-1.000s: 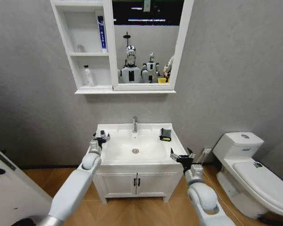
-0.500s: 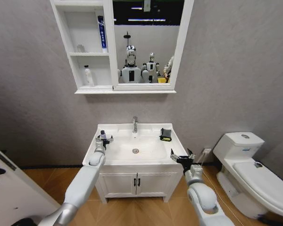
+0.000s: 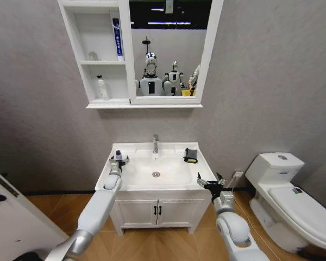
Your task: Move facial cleanser and shampoo from washbasin to cabinet, then wipe washbasin with towel.
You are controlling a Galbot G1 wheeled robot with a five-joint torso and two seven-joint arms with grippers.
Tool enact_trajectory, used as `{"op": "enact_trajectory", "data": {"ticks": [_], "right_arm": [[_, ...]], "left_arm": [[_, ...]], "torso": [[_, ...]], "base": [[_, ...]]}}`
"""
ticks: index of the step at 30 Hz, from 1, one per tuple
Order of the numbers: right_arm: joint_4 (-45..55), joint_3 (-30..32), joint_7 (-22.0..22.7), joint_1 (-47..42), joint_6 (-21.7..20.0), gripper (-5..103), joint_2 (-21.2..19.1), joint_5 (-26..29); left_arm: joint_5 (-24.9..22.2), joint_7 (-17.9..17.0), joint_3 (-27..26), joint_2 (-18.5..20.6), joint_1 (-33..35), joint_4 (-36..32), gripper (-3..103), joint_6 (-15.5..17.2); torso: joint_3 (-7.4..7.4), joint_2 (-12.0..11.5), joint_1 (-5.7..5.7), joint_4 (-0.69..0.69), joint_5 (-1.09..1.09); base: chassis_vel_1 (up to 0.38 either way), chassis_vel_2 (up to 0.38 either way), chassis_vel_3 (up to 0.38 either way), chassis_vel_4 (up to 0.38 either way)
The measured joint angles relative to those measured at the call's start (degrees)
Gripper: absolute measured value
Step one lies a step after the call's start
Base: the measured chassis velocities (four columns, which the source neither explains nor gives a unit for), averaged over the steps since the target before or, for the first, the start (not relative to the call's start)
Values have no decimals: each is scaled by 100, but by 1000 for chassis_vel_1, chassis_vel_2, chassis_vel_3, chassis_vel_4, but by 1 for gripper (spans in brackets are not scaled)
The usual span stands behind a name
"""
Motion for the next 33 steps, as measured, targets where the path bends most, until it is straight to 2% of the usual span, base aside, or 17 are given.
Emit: {"op": "enact_trajectory", "data": {"ticks": [10, 22, 28, 31, 33], "right_arm": [[-11, 29, -1, 6, 13, 100, 2, 4], [-37, 50, -4, -9, 40, 100, 14, 12], [-38, 50, -3, -9, 40, 100, 12, 13], [-22, 59, 3, -9, 40, 100, 10, 15], [-15, 70, 5, -9, 39, 100, -2, 19]], "left_arm": [[48, 75, 0, -170, -287, 417, 100, -95], [89, 148, -95, -162, -316, 651, 100, -259], [51, 193, -111, -136, -313, 626, 102, -236], [23, 193, -111, -131, -291, 604, 98, -211], [-5, 200, -102, -112, -251, 555, 88, -180]], "torso": [[0, 0, 0, -2, 0], [0, 0, 0, 0, 0], [-1, 0, 0, -1, 0], [-1, 0, 0, 0, 0], [0, 0, 0, 0, 0]], "base": [[0, 0, 0, 0], [0, 0, 0, 0], [0, 0, 0, 0], [0, 0, 0, 0], [0, 0, 0, 0]]}}
